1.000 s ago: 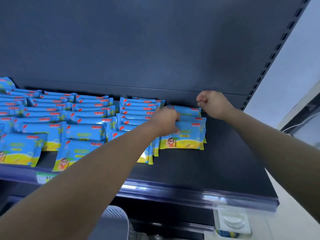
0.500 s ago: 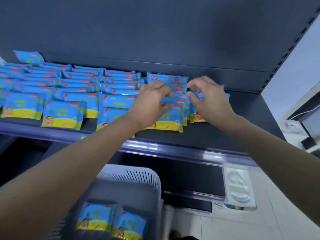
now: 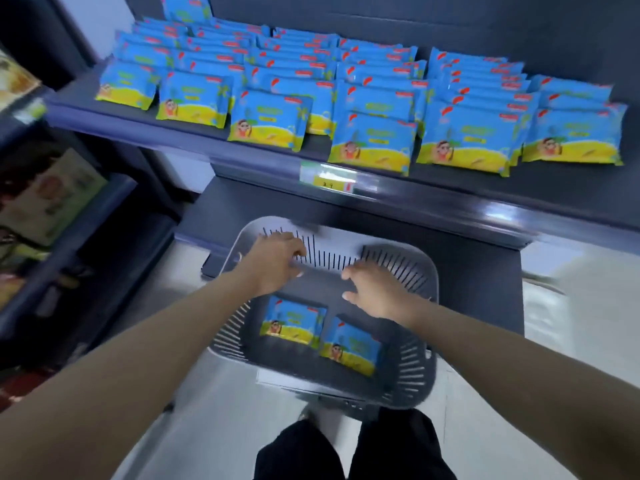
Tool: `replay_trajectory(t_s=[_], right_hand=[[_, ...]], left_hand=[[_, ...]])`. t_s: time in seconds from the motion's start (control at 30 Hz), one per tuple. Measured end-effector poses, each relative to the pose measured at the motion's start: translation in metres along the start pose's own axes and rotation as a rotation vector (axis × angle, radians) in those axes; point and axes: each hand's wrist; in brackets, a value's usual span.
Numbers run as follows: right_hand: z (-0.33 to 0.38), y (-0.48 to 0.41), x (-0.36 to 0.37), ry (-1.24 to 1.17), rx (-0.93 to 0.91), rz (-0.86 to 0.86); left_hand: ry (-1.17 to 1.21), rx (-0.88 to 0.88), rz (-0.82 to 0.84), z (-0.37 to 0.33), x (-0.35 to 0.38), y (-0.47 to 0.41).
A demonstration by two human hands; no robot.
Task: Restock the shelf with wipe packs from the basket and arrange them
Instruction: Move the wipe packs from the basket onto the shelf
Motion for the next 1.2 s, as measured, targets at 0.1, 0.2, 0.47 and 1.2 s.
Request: replay_trajectory(t_s=[0.1, 0.2, 0.47, 1.2], right_hand=[[0.015, -0.003, 0.043, 0.024, 0.038, 0.252], [0.019, -0.007, 0.077, -0.009, 0.126, 0.413], [0.011, -0.018, 0.130, 0.054, 0.210, 0.505], [-0.008, -0.014, 0.021, -0.189, 0.266, -0.087]], left_hand=[[0.000, -0.026, 0.061, 0.024, 0.022, 0.014], [-0.011, -0.064, 0.140, 0.042, 0.043, 0.017], [-0.155, -0.039, 0.330, 0.065, 0.101, 0.005], [-0.176, -0.088, 0.534, 0.064, 0.135, -0.028]])
Point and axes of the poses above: each hand's wrist, its own y-axis away from the middle knuckle, its own x-axis out of the palm, z = x × y, and after that the axes turned 9 degrees about y, right-handed
